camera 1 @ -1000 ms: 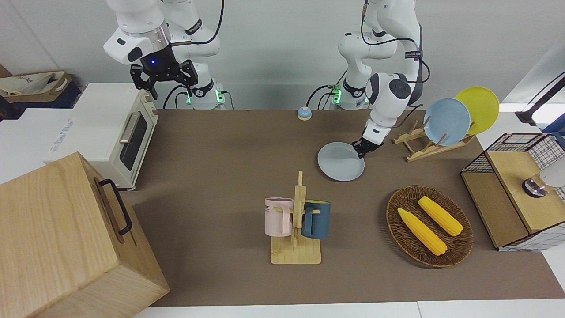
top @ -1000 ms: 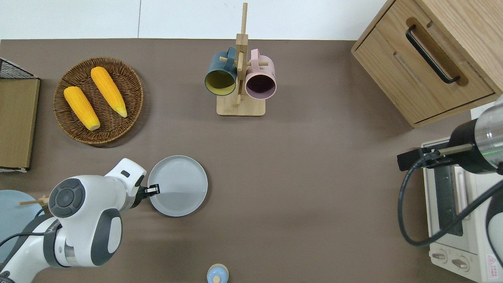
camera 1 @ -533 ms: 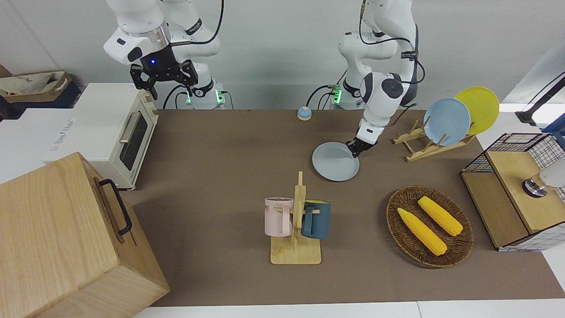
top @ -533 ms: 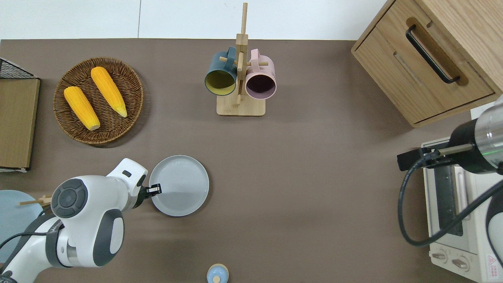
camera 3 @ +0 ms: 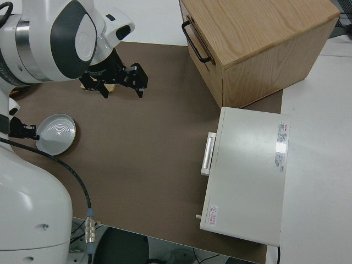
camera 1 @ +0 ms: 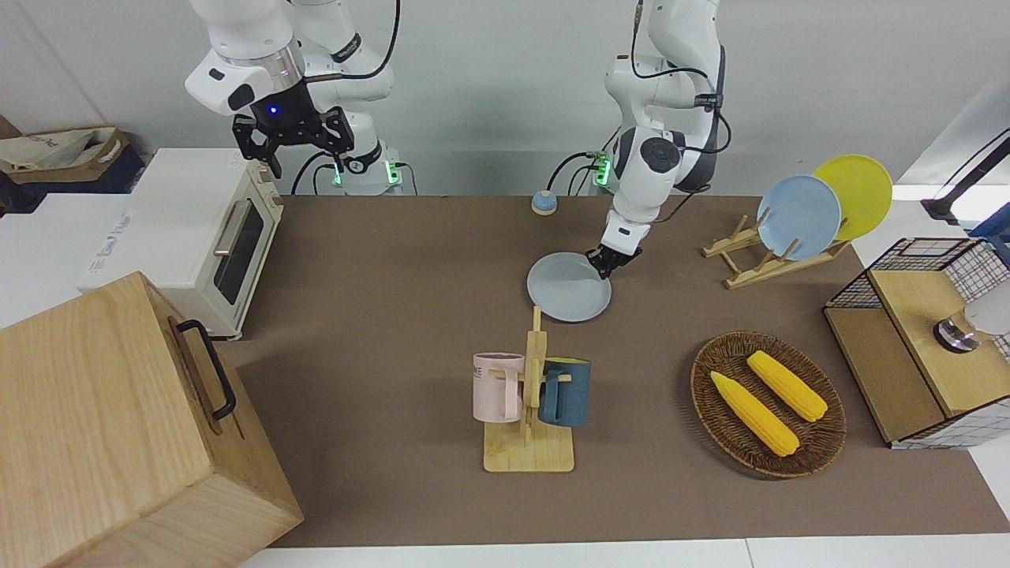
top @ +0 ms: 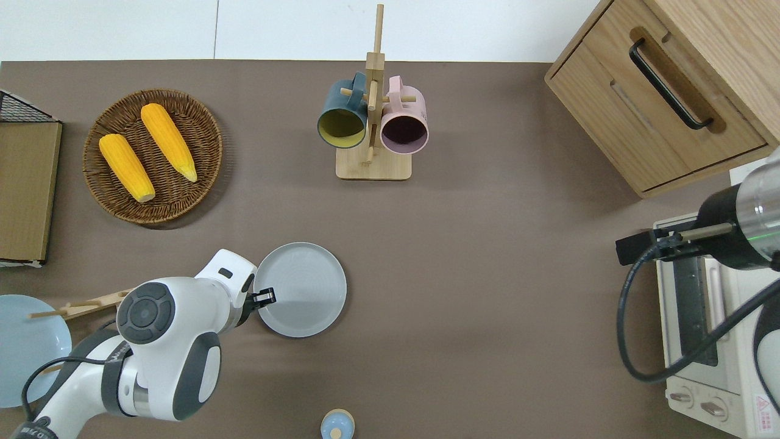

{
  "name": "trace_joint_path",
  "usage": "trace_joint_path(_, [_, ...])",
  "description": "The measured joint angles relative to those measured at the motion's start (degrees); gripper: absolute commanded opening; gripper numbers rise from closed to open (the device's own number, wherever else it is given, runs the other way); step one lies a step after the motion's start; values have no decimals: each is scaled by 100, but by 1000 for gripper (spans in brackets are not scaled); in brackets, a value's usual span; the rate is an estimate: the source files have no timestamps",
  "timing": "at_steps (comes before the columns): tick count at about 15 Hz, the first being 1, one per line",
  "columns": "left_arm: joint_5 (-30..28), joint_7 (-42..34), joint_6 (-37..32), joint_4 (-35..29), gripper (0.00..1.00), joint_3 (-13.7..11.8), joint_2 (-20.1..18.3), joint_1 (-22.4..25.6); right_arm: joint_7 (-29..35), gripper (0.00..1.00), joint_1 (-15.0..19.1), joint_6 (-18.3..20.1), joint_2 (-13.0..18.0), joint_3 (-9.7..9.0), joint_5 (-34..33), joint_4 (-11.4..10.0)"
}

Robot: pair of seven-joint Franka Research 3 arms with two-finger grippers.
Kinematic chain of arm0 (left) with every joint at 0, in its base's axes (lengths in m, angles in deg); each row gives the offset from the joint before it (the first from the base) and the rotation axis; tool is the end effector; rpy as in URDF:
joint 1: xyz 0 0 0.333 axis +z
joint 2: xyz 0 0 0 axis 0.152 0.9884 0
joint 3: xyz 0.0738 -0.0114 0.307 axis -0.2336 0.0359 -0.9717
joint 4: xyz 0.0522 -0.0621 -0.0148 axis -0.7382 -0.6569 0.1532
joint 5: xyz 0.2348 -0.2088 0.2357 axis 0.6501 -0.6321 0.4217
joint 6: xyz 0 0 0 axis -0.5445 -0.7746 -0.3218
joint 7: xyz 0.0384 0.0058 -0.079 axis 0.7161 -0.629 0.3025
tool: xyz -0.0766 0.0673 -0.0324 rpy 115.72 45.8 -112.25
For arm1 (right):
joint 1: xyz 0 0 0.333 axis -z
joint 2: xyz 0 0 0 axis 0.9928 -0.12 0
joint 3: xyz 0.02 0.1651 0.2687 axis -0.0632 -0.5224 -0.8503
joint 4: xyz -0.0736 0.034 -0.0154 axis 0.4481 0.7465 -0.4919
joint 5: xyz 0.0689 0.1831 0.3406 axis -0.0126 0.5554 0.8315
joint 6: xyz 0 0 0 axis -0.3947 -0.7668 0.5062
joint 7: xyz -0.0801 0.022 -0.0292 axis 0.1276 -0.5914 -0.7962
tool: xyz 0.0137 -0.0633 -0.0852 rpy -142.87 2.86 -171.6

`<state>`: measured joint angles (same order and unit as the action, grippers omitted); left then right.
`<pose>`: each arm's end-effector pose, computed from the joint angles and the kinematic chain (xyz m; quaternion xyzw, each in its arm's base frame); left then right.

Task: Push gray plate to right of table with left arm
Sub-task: 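Push the gray plate with the left gripper toward the toaster oven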

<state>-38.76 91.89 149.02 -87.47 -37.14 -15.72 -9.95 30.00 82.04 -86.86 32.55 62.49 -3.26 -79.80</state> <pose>0.4392 -0.1767 0.3078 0.9900 0.1333 -0.0080 0.0460 0.5261 0.0725 0.6600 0.9978 0.0544 -0.0366 0.0028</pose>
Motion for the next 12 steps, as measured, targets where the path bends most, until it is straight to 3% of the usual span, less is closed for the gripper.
trace_joint_path(7, [4,1532,13,902,0,34,751,-1010,0,983,0,0,0,0,0,0])
trace_joint_path(12, [5,2199,13,1435,0,33,1163,-1412,0,983,0,0,0,0,0,0])
